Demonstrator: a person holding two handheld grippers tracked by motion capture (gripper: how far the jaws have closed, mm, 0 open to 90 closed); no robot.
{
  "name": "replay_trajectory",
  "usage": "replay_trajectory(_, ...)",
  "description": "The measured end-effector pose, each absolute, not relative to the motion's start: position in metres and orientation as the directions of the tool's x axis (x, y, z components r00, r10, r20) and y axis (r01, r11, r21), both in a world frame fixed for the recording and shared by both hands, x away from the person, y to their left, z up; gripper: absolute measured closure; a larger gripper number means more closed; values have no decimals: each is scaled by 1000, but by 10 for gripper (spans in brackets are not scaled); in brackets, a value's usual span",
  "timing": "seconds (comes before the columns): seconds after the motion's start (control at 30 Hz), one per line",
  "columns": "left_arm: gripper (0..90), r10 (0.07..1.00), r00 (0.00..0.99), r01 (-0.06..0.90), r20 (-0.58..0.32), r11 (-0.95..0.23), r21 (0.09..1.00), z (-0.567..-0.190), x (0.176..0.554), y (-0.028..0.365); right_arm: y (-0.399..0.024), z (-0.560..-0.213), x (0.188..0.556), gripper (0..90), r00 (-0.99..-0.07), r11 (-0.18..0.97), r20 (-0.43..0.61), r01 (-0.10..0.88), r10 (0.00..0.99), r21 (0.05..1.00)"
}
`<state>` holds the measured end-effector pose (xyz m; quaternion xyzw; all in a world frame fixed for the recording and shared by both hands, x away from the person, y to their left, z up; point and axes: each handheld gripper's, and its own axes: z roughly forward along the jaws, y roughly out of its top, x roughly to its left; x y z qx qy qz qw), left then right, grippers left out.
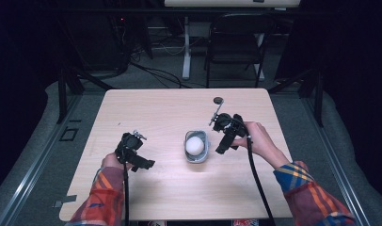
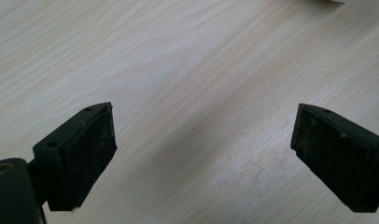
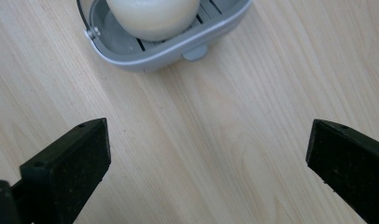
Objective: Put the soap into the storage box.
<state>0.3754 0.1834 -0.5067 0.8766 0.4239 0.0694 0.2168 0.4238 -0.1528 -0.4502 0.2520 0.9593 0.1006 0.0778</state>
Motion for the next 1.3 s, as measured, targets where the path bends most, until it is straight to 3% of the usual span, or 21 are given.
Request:
replay_trajectory(0.67,67,769,636,712,-57,-558,425,-508,375,181,-229,-448,403,0,-801,796,-114,547,587,259)
replay_trajectory(1.3,67,764,643,709,-46,-572,411,-509,375,179,-268,-493,385,0,-760,758,-82,621,645,201)
